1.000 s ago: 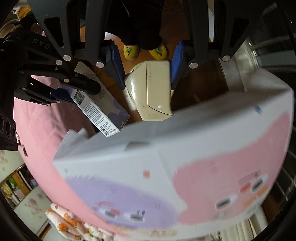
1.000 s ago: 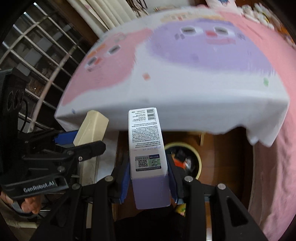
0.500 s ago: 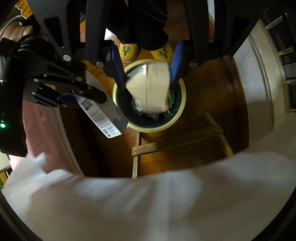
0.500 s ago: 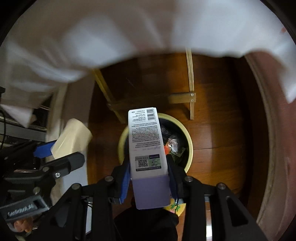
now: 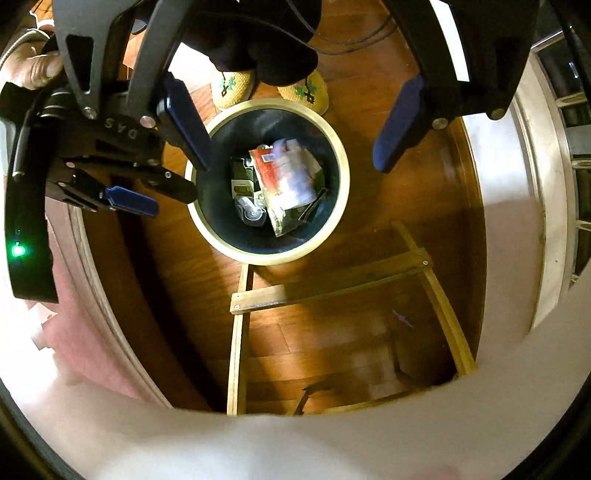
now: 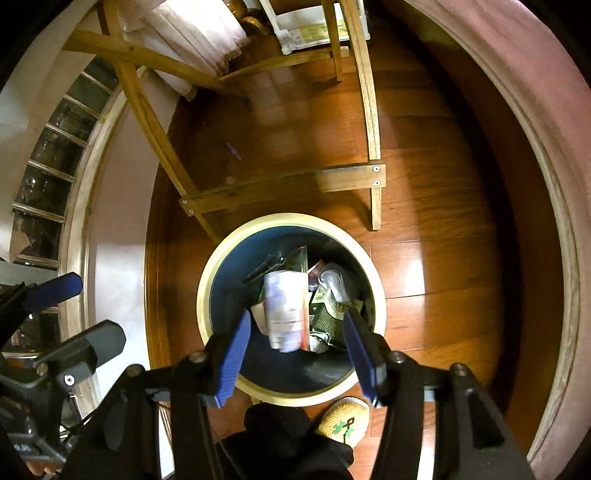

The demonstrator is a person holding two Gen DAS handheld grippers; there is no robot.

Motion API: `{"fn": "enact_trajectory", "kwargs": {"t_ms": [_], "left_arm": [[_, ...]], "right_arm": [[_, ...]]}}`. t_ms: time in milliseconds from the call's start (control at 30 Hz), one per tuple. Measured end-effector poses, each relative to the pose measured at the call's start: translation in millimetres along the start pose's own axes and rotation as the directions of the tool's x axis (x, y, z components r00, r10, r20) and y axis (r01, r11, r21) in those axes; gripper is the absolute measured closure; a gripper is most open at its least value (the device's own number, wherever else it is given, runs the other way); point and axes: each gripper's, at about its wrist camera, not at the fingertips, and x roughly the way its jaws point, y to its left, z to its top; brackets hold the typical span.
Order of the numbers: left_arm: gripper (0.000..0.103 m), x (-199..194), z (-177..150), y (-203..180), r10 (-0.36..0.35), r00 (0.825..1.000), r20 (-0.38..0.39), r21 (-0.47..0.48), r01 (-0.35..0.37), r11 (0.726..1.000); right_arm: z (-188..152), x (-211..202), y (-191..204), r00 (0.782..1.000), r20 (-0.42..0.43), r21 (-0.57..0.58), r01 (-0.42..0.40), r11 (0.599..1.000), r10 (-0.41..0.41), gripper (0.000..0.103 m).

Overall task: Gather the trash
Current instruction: 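Open both tools over the bin to drop the paper and box, then raise both tools back over the bed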

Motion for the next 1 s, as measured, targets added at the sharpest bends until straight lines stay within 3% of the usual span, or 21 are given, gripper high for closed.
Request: {"fn": "enact_trajectory", "kwargs": {"t_ms": [367,500,600,1000], "left_arm": [[0.016,-49.0,3.8,-1.9,0.031,0.997,0.075,-0.008,-0.031,0.999],[0.016,-79.4,7.7,-3.1,0.035,0.994,0.103,-0.007,-0.034,0.999],[0.016,-100.9,9.1,-3.8,0.032,0.993,0.116,-0.016,-0.031,0.999],[0.016,-214.4,16.4,0.4,0.017,0.986,0.169,-0.054,-0.008,0.999]], "right_arm": [[3.0,-41.0,10.0,0.998,0.055,0.028,-0.003,1.0,0.002,0.05],[5.8,-64.4,17.5,0.997,0.076,0.039,-0.015,0.999,0.012,0.035],[6.8,-83.7,25.0,0.995,0.095,0.043,-0.021,0.999,0.017,0.035],[15.7,-195.4,57.8,0.985,0.168,0.022,-0.03,0.999,0.026,0.035]]}}
